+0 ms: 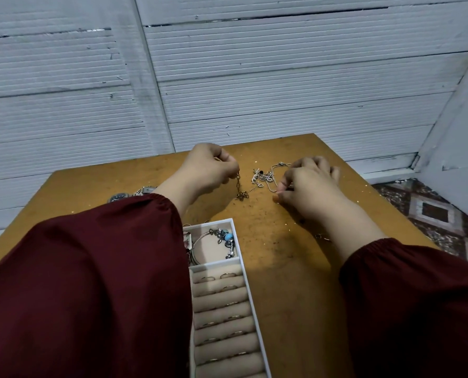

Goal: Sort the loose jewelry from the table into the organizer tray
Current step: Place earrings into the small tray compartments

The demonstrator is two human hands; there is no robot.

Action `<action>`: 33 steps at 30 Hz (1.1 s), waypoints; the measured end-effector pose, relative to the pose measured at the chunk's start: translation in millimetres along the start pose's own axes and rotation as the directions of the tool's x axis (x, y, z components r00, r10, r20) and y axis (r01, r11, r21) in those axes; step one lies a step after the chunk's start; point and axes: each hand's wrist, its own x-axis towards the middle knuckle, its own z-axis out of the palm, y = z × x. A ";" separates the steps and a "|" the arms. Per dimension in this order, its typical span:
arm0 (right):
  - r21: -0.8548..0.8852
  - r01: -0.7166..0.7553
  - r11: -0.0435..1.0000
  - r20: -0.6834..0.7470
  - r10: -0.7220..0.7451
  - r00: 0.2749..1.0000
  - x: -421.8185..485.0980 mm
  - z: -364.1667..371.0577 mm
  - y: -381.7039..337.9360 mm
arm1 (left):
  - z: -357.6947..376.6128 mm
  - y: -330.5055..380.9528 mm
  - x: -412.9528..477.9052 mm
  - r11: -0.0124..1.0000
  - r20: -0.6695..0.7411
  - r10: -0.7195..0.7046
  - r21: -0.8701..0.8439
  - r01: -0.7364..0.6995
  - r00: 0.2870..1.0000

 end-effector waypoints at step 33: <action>0.748 0.039 0.663 -0.124 0.082 0.989 -97.0 -35.7 -43.3 | -48.9 78.7 -114.3 0.931 -0.186 0.111 -0.323 -0.167 0.976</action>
